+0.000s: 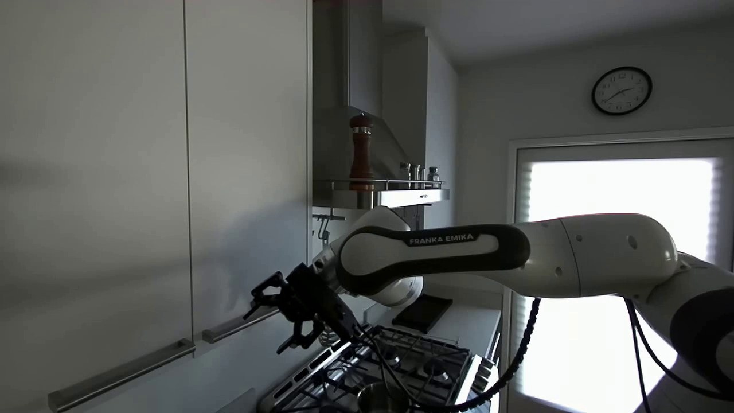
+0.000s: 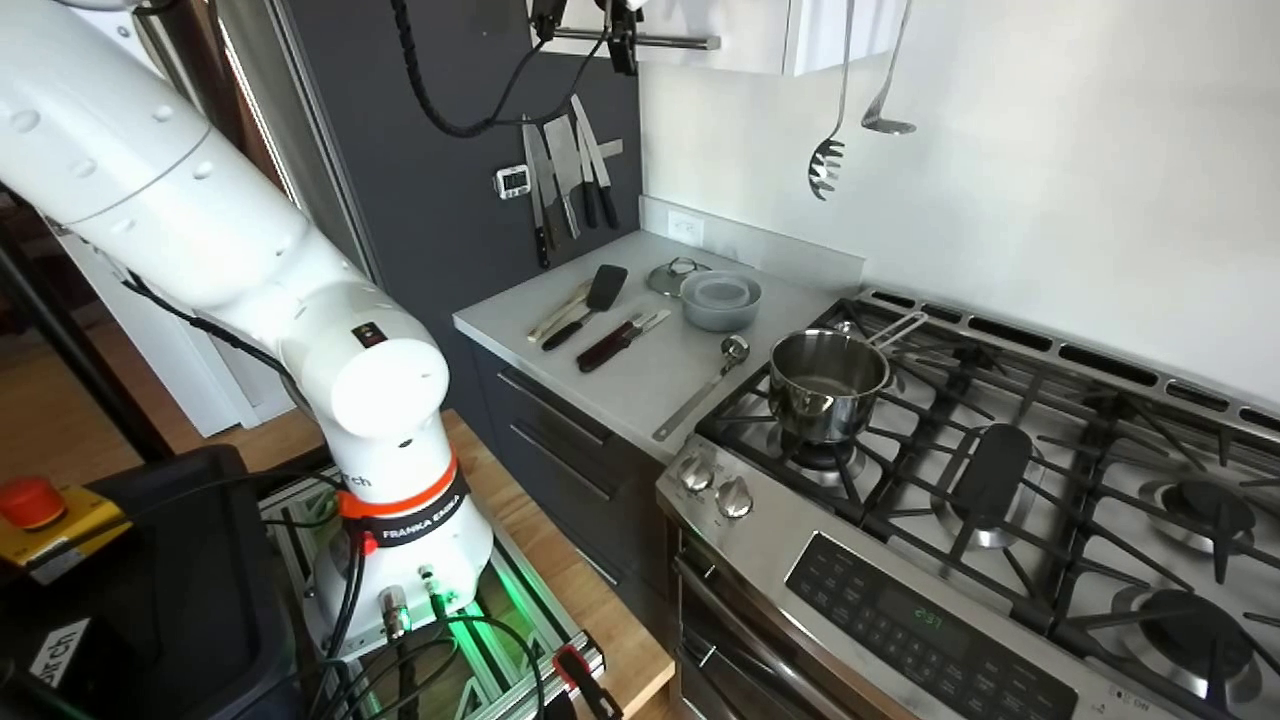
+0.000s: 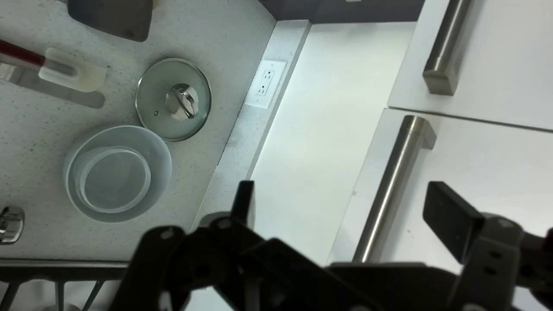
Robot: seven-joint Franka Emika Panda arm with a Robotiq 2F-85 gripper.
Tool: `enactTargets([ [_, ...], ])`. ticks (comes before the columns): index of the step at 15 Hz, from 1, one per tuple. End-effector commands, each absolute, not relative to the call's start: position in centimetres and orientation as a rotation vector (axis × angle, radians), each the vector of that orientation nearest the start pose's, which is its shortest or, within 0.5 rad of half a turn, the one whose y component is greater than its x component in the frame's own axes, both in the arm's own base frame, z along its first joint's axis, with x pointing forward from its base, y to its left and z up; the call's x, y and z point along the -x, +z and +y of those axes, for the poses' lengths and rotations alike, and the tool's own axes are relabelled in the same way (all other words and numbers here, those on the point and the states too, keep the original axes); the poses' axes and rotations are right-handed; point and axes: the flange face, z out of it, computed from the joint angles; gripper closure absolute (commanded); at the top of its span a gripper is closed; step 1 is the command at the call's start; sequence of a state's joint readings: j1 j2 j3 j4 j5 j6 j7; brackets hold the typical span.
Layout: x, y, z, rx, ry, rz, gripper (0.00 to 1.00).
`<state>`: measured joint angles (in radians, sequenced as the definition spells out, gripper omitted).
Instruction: Open the right door of the upper cabinet
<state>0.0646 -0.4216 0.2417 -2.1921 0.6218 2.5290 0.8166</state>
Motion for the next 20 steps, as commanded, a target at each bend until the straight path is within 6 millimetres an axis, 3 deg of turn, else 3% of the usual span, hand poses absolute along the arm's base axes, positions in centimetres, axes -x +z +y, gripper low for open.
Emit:
enactTargets([
  [1,-47.1,63.2,16.3,2.107,-0.499,1.018,0.0],
  [12,-50.6,62.0,16.3,2.122,-0.485,1.031,0.0],
  [16,-50.3,60.8,15.3,2.197,-0.43,1.085,0.0],
  [20,-49.4,61.3,14.1,2.263,-0.403,1.136,0.0],
])
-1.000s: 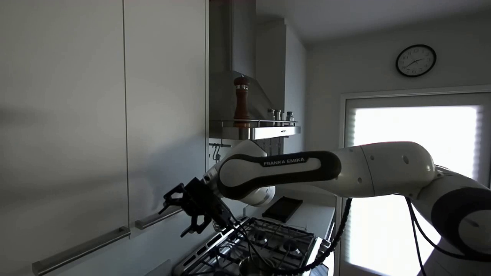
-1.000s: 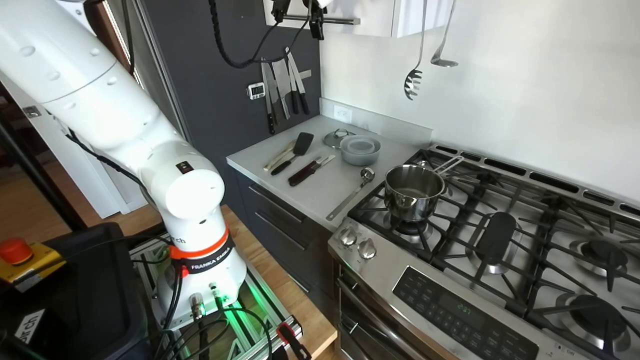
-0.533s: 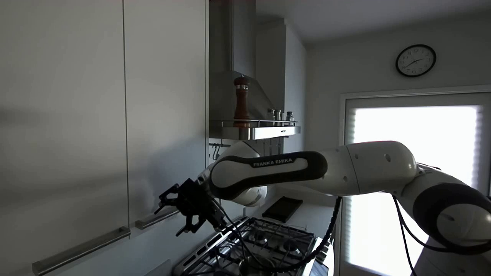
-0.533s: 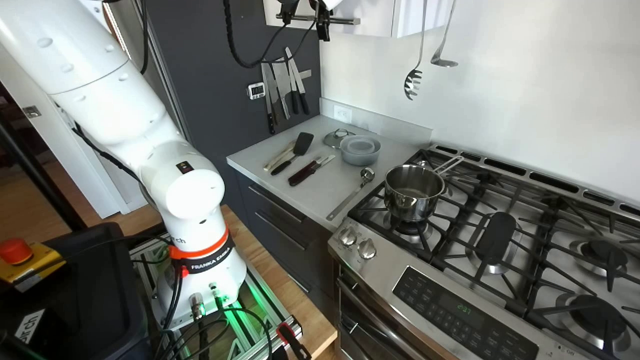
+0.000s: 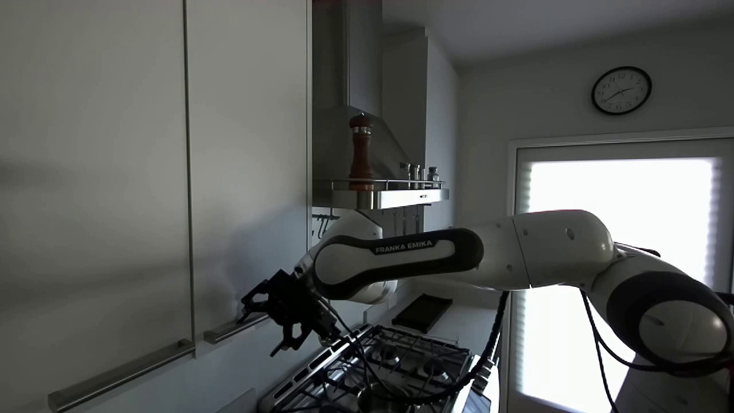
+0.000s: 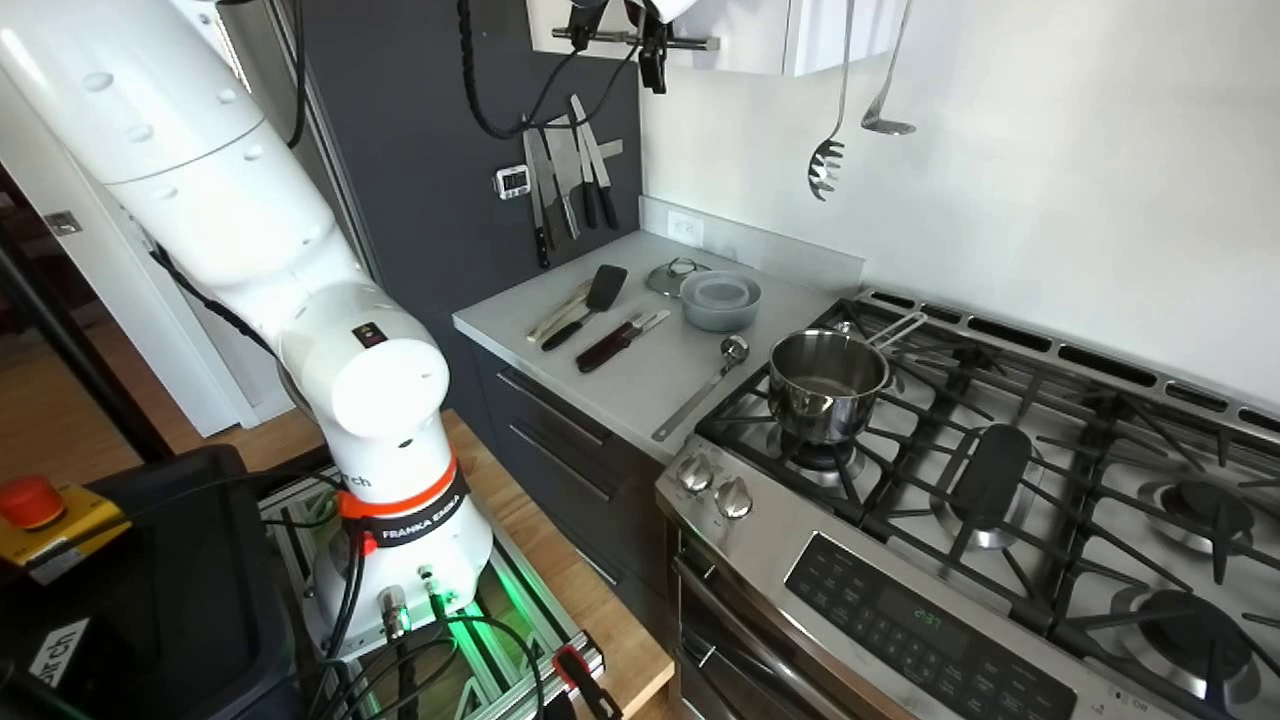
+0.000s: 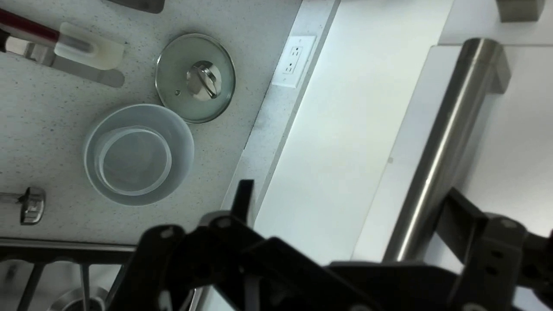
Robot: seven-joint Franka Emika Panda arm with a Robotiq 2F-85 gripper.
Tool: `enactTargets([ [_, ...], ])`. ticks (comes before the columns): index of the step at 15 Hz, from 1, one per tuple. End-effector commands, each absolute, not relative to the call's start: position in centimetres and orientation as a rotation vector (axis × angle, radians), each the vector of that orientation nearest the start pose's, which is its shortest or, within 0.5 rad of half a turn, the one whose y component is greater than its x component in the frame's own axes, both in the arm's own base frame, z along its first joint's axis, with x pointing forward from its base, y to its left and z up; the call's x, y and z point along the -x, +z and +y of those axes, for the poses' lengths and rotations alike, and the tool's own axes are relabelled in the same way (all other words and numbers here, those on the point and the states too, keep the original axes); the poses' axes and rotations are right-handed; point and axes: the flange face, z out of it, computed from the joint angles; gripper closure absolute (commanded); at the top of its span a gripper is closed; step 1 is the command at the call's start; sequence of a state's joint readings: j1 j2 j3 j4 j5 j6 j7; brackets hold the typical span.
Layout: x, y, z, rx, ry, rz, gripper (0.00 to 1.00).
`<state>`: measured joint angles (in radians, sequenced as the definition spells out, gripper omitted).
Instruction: Open the right door of the upper cabinet
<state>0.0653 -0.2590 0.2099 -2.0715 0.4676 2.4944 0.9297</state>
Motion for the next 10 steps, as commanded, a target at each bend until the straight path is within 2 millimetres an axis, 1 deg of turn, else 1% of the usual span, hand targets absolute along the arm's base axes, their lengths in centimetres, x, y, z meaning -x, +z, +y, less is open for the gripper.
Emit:
enactTargets([
  [1,-49.1,61.3,13.7,2.294,-0.382,1.15,0.0],
  [6,-47.8,60.9,11.9,2.43,-0.236,1.107,0.0],
  [10,-46.8,60.5,9.7,2.54,-0.201,1.043,0.0],
])
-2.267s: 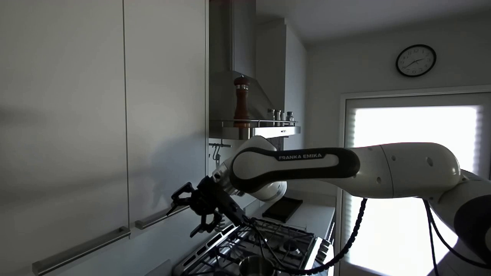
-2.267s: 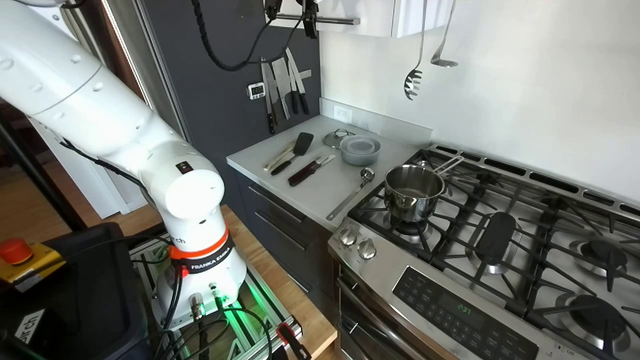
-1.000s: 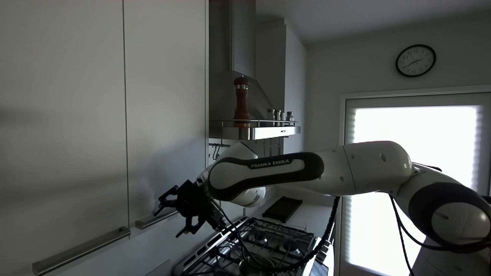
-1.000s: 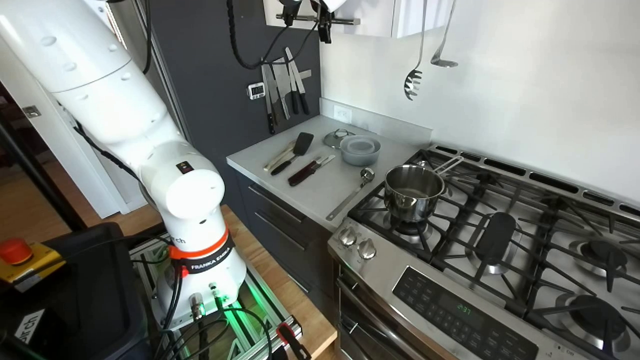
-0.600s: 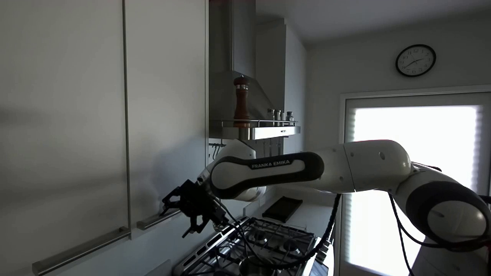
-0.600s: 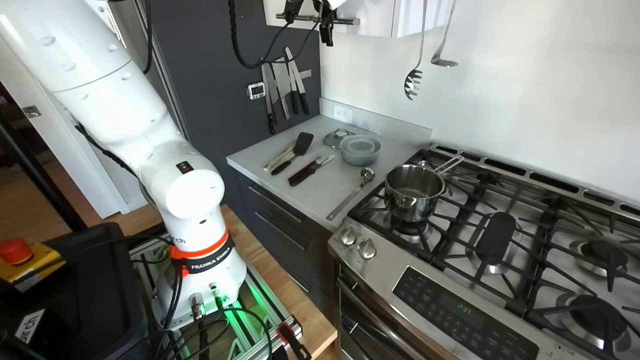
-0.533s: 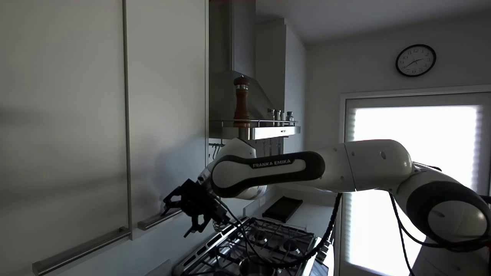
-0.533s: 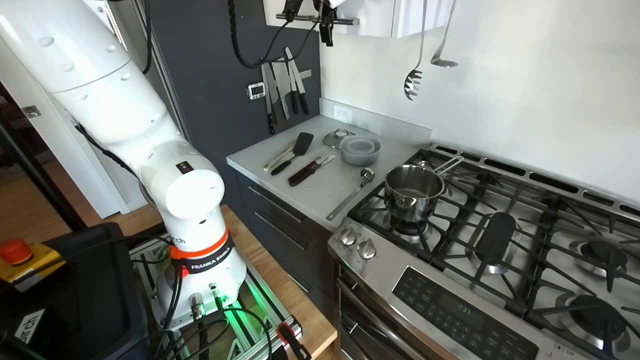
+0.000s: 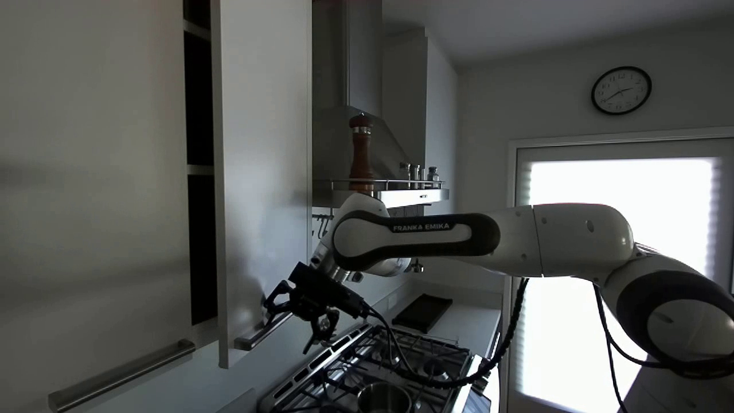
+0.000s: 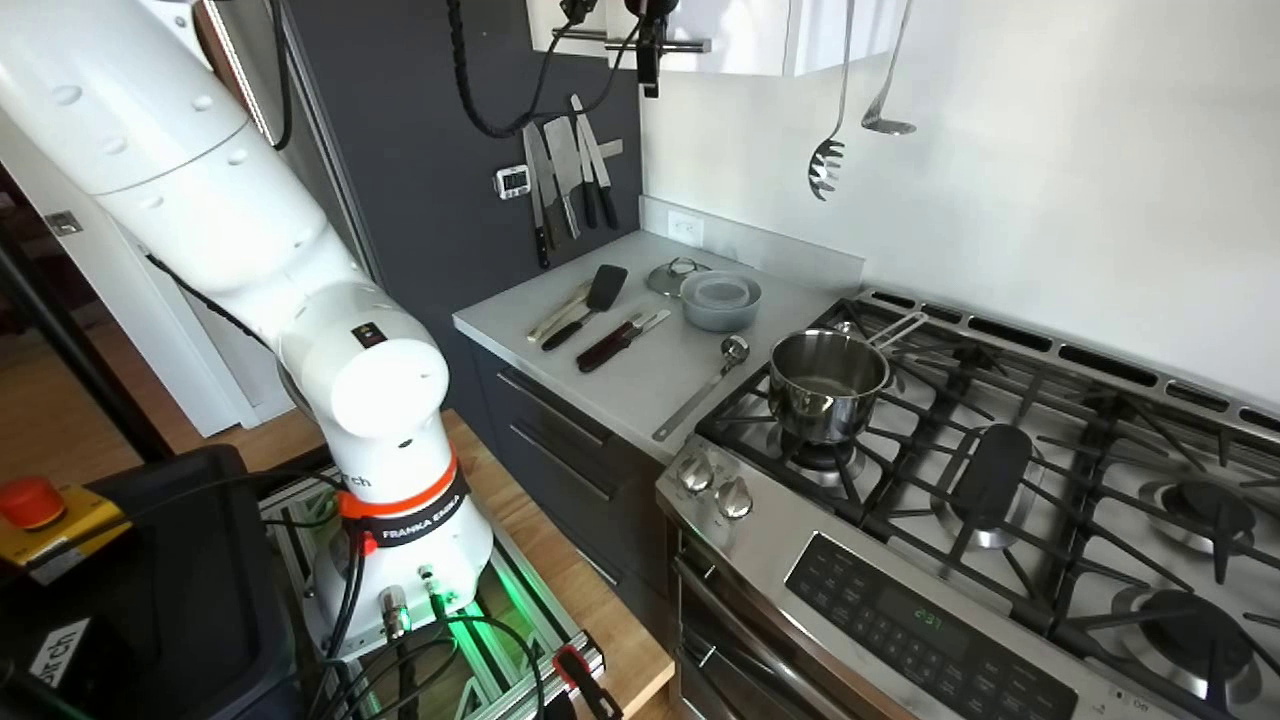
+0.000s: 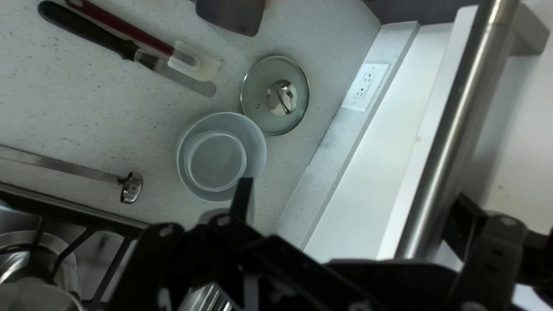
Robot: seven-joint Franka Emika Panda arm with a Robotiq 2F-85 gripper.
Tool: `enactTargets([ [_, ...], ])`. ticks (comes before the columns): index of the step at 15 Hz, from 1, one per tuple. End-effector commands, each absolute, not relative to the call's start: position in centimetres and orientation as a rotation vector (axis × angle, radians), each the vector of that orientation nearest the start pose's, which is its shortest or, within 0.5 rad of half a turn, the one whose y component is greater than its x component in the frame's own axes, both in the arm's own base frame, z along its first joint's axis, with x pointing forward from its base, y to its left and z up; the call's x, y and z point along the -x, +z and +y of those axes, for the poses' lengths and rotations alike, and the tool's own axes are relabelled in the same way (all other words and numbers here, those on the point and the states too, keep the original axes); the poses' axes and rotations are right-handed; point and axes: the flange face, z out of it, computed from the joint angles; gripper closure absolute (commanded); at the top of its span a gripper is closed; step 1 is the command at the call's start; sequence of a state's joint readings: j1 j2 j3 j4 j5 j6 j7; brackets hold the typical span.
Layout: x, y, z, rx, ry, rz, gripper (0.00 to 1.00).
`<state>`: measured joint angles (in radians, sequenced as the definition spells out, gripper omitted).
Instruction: Open the right door of the upper cabinet
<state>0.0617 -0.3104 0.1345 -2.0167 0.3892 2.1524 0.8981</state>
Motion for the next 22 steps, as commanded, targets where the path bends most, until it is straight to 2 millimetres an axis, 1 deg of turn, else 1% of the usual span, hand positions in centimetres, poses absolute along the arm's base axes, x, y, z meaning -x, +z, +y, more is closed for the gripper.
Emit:
enactTargets([
  [1,-46.6,60.4,9.3,2.566,-0.214,1.017,0.0],
  [5,-45.3,60.9,8.0,2.655,-0.281,0.889,0.0],
  [10,-43.0,60.5,5.5,2.742,-0.373,0.727,0.0],
  [15,-41.3,59.9,2.6,2.759,-0.451,0.592,0.0],
  [18,-40.6,59.9,0.7,2.751,-0.501,0.532,0.0],
  [20,-40.5,60.0,0.1,2.733,-0.544,0.472,0.0],
  [22,-40.4,60.3,0.0,2.726,-0.585,0.415,0.0],
])
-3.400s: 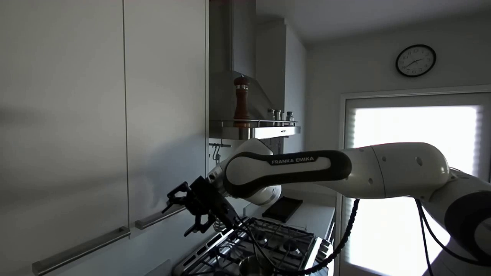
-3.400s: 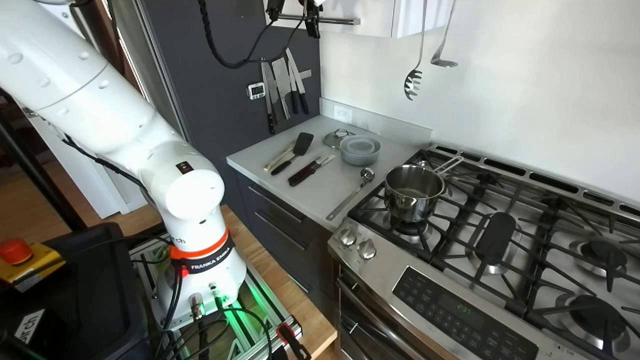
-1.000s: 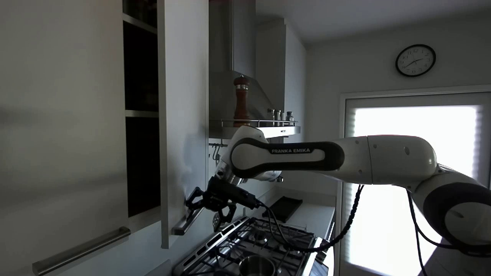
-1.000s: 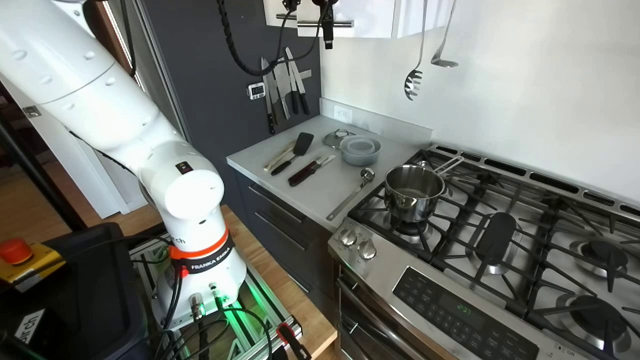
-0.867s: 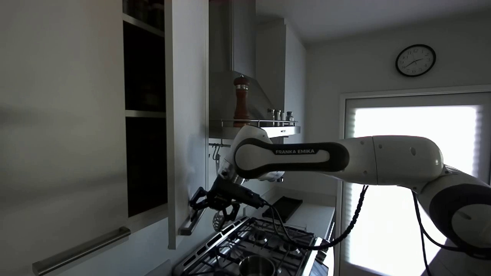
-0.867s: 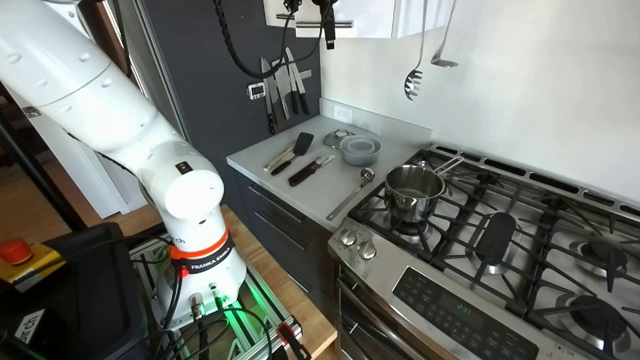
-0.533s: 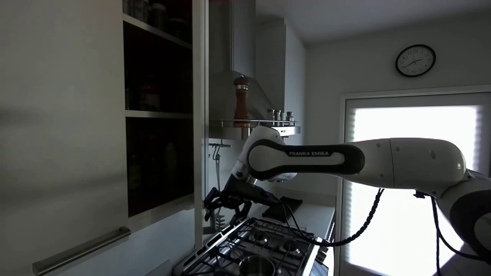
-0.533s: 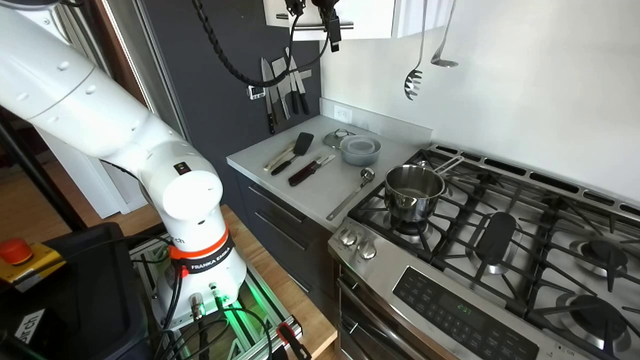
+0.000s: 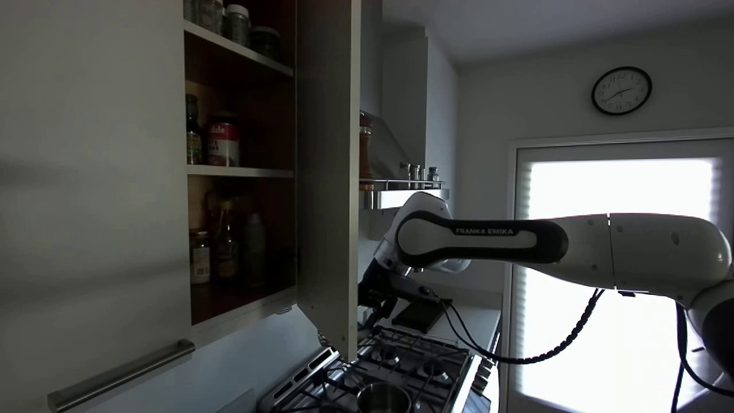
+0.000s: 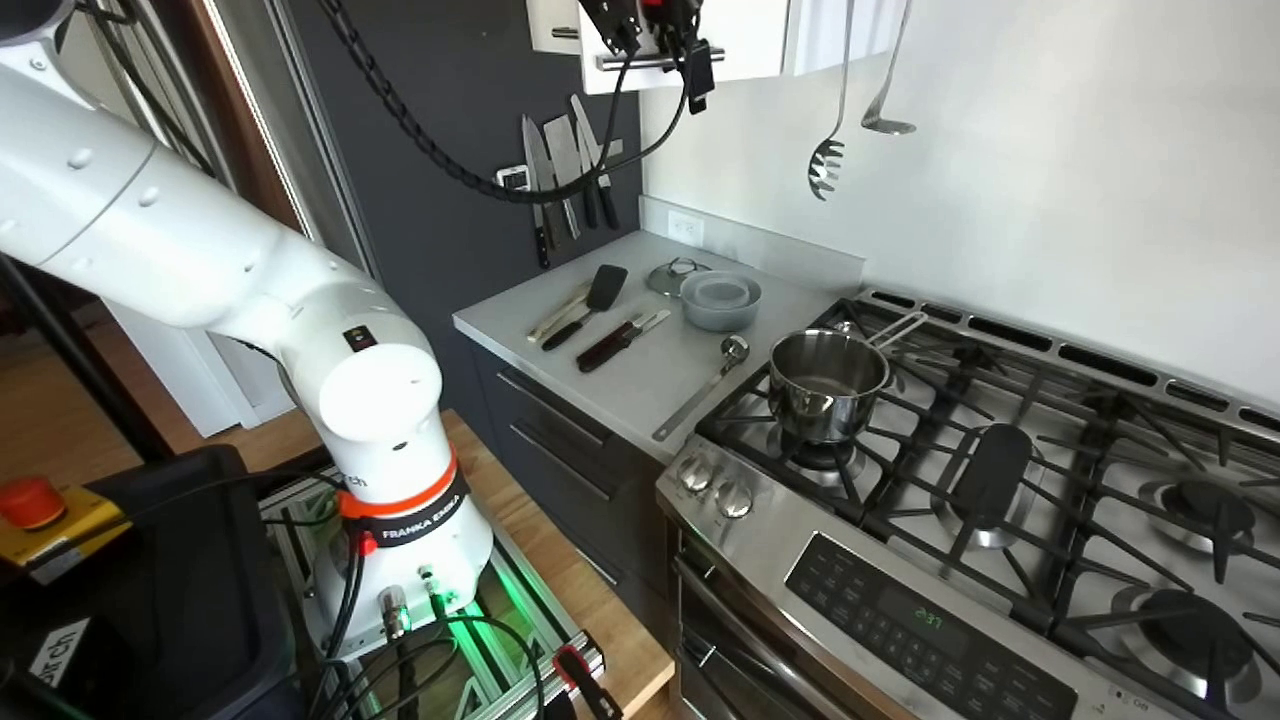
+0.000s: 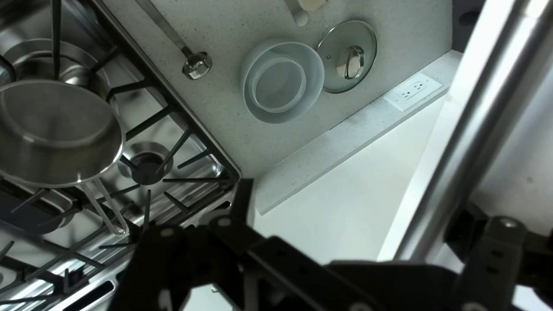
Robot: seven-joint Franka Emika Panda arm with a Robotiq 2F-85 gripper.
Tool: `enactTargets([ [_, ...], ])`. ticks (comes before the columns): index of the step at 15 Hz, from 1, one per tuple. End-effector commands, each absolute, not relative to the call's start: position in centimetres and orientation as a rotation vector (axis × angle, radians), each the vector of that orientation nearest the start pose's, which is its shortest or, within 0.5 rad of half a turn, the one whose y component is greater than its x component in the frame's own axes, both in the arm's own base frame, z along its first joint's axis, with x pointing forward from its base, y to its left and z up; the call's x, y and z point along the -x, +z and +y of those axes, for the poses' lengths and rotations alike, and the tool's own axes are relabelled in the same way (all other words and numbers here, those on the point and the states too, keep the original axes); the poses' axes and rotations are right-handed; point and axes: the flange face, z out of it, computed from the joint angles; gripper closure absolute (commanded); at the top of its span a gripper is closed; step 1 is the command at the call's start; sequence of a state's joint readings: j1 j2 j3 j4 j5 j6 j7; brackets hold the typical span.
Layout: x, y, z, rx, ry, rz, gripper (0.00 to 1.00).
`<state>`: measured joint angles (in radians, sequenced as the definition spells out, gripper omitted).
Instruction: Open the right door of the upper cabinet
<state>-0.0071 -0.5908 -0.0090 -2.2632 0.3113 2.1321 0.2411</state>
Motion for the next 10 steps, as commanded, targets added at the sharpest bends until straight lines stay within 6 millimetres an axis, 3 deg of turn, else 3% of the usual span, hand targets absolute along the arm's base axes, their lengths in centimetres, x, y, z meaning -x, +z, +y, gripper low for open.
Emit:
enactTargets([
  [1,-40.31,60.51,-0.07,2.721,-0.609,0.398,0.0],
  [10,-40.67,60.32,-0.11,2.515,-0.74,0.383,0.0],
])
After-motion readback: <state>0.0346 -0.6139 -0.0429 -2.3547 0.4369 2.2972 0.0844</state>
